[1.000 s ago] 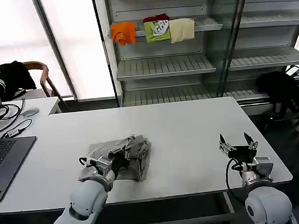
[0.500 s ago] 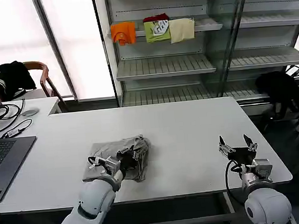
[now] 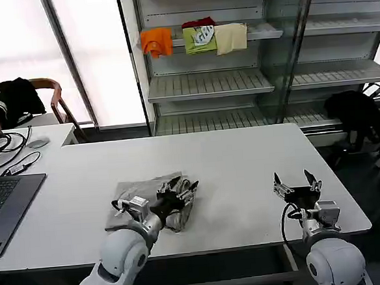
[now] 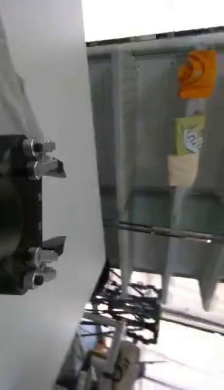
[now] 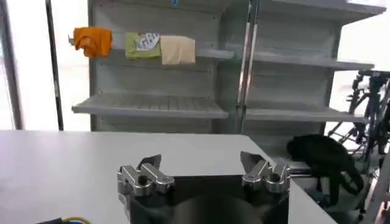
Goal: Fold and organize the clothes.
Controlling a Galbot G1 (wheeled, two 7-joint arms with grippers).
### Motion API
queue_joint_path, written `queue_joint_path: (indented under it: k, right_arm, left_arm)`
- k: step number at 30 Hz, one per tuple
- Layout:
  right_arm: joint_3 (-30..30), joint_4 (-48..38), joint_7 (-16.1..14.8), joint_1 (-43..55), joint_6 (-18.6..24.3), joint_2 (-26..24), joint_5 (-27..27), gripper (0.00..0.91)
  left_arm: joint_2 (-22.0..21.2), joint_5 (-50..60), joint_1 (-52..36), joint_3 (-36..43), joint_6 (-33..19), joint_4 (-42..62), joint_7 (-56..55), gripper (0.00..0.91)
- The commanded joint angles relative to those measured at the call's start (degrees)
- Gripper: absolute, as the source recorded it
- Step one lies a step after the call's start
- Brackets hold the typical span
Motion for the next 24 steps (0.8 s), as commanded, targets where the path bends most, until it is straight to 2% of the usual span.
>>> queue_joint_path:
  k: [1,8,24]
  right_arm:
    - [-2.01,0.07,0.03,1.07,-0.22,-0.65,0.02,0.907]
    - [-4.05,-0.5,0.02,2.79,-0.76,-1.51,0.28,0.907]
    - [-3.91,-0.65,-0.01,2.31,-0.51,-2.14,1.14,0.907]
  left_arm:
    - [3.19,-15.57,-0.78,-9.45,0.07,-5.51,-7.43,0.907]
    - [6.25,-13.13,3.82,-17.46,0.11,0.59,-5.83,0.907]
    - [5.69,-6.83,6.64,-19.71,0.09,9.87,-2.96,0.907]
